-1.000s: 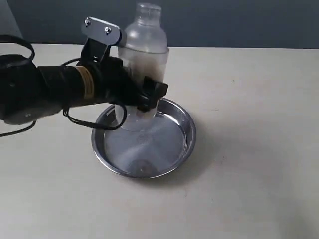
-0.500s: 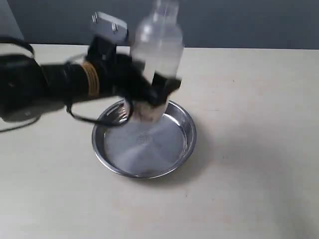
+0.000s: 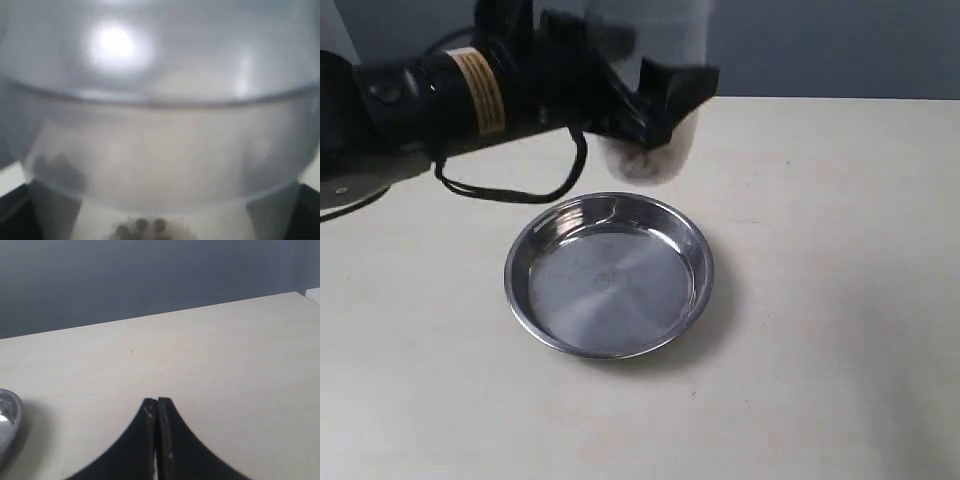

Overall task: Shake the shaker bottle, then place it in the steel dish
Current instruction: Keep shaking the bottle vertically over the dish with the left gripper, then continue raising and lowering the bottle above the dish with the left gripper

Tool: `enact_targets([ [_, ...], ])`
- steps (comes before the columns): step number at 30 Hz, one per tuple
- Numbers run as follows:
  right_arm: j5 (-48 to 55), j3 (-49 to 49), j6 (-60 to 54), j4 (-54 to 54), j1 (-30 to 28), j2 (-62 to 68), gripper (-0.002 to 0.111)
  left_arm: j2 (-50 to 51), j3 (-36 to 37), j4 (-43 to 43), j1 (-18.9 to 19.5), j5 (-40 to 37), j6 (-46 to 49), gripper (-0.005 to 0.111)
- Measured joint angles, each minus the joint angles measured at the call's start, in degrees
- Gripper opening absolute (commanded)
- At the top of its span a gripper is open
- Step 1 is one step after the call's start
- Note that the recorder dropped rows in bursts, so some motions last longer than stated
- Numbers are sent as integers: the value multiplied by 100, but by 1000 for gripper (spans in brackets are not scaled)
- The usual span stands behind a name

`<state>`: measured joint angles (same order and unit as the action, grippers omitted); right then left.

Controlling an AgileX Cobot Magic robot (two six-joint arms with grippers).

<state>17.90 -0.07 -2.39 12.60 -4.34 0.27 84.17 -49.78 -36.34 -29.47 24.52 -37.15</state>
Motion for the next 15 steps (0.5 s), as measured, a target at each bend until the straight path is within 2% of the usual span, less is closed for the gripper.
enact_targets([
  [3,0,0,0,0,0,0,-1,220,197,70,-26,-26,-10,0],
  [4,0,0,0,0,0,0,-1,434,351,99,-26,-221,-10,0],
  [5,0,0,0,0,0,0,-1,823,648,58,-26,-824,-20,0],
  [6,0,0,0,0,0,0,-1,836,736,31,-26,-966,-20,0],
  [8,0,0,0,0,0,0,-1,177,560,19,-26,-771,-9,0],
  [11,0,0,0,0,0,0,-1,-493,298,41,-26,191,163,0],
  [13,0,0,0,0,0,0,-1,-98,624,51,-26,306,203,0],
  [15,0,0,0,0,0,0,-1,377,928,-85,-2,-106,203,0],
])
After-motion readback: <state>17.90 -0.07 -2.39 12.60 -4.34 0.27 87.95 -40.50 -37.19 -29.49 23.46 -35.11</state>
